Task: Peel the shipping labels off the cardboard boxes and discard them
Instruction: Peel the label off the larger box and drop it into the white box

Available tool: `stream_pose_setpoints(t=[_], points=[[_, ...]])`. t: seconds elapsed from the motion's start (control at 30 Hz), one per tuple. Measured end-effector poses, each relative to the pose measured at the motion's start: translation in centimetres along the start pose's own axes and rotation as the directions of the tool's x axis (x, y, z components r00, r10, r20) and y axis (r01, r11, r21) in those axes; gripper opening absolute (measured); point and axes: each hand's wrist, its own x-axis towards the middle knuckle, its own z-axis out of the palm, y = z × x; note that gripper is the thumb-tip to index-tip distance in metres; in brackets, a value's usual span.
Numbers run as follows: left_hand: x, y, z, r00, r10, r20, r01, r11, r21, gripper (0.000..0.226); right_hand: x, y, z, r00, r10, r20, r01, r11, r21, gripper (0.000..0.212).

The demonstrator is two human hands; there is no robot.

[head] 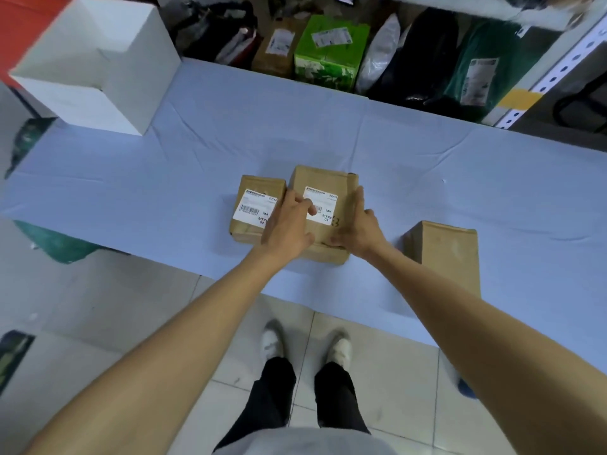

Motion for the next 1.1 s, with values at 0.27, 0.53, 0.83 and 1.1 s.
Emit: stream_pose_setpoints(t=[0.27,0.53,0.83,1.1], points=[[-0.4,-0.7,1.1,0.999,0.030,0.023,-0.030,0.999,0.025,0.046,0.2,1.5,0.3,1.000,-0.027,-0.006,0.027,0.949,0.314,0.089],[0.7,0.4,2.7,0.995,0.039,0.094,-0.033,0.998,-0.059,0.066,-1.2,4.0,-1.4,0.996,0.022,-0.092,0.013,0.931,0.366,0.098],[1.2,1.4,3.6,0.990,-0.035,0.138,0.072,0.960,-0.272,0.099,-2.9,5.6,-2.8,1.000,0.024,-0.001,-0.023,0.957,0.290,0.120],[1.9,0.8,3.9,0.984,-0.046,0.174,0.101,0.942,-0.321,0.098,-3.4,5.7,-2.8,1.000,0.028,-0.007,-0.023,0.916,0.400,0.110]])
